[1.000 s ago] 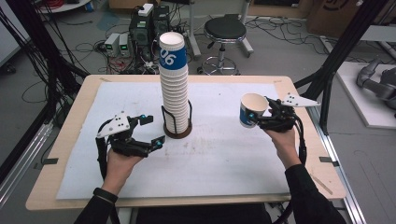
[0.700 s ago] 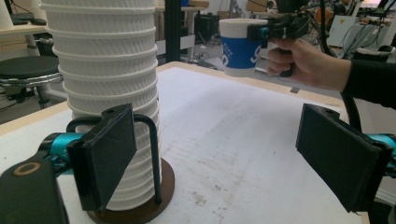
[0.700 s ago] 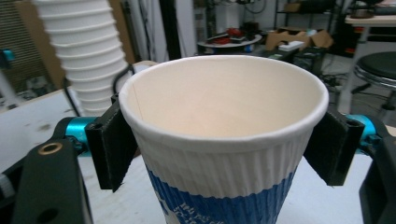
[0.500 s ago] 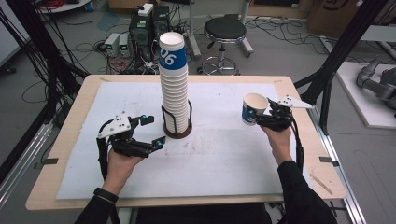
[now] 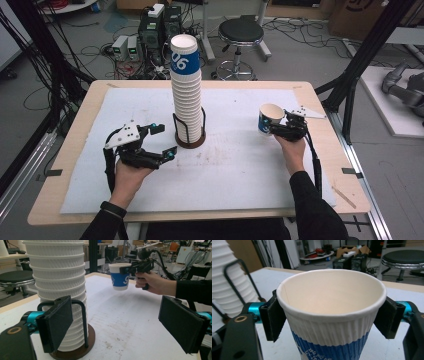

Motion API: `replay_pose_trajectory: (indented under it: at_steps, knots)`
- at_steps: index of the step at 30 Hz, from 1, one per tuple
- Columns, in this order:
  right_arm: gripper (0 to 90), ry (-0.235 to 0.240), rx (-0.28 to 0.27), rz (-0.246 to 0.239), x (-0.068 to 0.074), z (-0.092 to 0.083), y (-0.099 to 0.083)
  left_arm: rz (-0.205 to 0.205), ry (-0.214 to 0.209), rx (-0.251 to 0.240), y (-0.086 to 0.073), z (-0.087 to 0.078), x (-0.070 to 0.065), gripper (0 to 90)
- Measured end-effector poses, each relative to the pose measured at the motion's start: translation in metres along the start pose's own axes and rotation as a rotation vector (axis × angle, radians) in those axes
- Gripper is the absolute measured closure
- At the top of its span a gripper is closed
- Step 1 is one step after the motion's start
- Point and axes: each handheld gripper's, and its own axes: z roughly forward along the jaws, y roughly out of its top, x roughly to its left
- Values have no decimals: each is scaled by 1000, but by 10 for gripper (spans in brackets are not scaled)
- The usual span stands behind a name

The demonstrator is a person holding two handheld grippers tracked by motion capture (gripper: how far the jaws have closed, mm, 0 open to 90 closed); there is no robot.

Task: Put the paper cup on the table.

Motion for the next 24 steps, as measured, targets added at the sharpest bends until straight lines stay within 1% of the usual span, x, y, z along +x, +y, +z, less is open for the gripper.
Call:
replay_pose_trajectory:
  at_steps: [2, 7, 11, 12, 15, 17, 18, 20, 24]
  knots:
    - [219, -13, 7, 1, 0, 4, -3, 1, -4, -3, 0, 0, 0, 123]
    - [219, -19, 9, 8, -2, 13, -9, 2, -1, -5, 0, -1, 0, 123]
    - [218, -33, 21, 5, -3, 18, -13, 5, -3, -8, 0, -2, -1, 123]
    - [218, -44, 24, -4, -4, 19, -13, 6, -3, -9, 0, -2, -1, 123]
    - [218, -54, 30, 1, -6, 21, -15, 3, -5, -6, -1, -1, -1, 123]
    - [215, -58, 35, -9, -6, 21, -16, 3, -5, -2, -1, -1, -1, 123]
    - [213, -71, 38, -22, -5, 22, -16, 1, -4, -1, -1, -1, -1, 123]
    - [207, -79, 41, -38, -4, 22, -16, 7, -4, 3, -1, 0, -1, 123]
    - [195, -94, 44, -39, -2, 21, -17, 6, -3, 2, -1, 0, -2, 123]
